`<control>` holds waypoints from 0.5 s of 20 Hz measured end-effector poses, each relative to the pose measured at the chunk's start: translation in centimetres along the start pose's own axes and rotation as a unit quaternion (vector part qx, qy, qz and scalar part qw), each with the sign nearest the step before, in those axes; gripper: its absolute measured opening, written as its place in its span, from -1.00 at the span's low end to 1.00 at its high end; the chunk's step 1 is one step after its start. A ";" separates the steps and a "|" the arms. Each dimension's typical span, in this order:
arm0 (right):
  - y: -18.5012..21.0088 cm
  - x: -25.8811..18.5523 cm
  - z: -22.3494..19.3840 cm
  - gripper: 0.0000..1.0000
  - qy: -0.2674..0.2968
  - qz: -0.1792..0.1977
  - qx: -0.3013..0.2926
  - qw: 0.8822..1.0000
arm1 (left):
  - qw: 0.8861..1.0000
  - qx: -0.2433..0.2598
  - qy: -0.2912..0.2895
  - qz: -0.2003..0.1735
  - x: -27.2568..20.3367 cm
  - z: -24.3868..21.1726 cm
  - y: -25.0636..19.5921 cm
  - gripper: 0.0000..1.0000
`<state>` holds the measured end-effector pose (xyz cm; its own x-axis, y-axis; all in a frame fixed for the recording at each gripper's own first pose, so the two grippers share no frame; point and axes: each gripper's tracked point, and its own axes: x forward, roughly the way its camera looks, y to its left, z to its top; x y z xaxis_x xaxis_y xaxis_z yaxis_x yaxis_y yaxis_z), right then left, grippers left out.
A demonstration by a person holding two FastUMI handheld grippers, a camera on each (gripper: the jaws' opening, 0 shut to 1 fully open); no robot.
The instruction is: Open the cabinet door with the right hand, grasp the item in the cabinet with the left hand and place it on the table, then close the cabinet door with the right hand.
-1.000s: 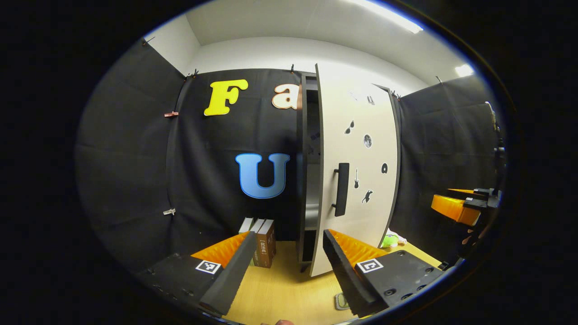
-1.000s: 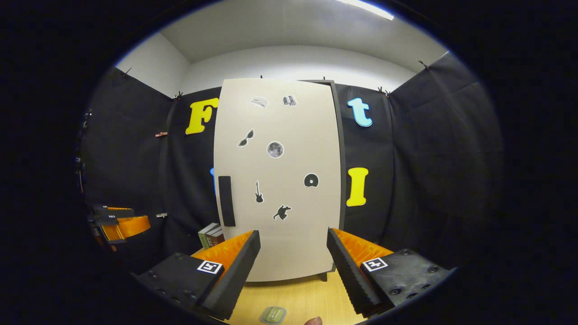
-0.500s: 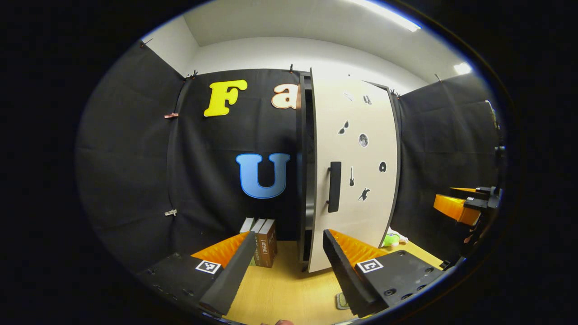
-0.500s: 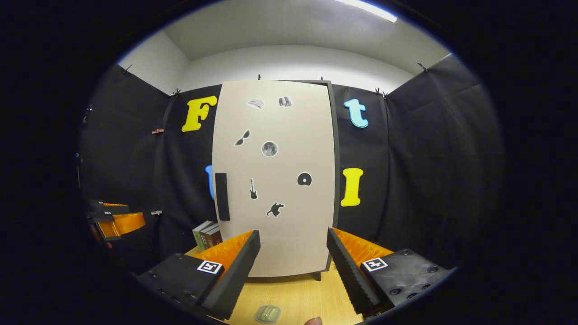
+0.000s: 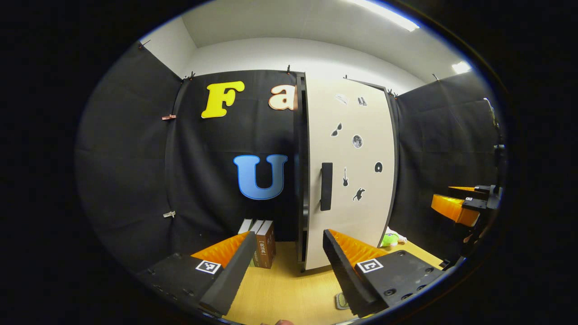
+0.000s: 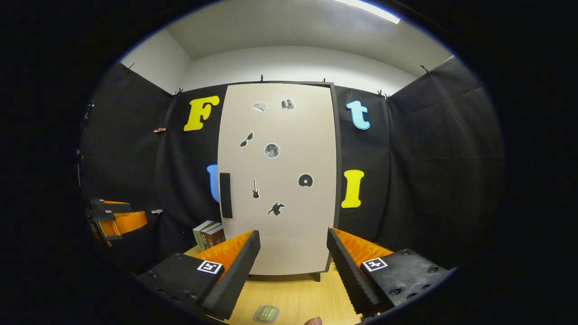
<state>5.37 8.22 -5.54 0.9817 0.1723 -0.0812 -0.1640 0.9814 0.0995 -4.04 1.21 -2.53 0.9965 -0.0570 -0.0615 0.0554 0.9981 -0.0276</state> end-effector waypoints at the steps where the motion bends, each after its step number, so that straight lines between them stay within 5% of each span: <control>1: 0.0 0.0 0.0 0.92 0.000 0.000 0.001 1.000 | 1.000 0.000 0.000 0.000 0.0 0.0 0.1 0.87; 10: 0.2 -0.2 -0.1 0.93 0.001 0.003 0.000 1.000 | 1.000 0.002 -0.003 0.003 -0.3 0.2 0.2 0.87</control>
<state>5.10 8.35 -5.60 0.9805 0.1780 -0.0831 -0.1695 0.9804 0.1005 -4.32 1.46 -2.33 0.9972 -0.0505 -0.0552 0.0493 0.9985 -0.0222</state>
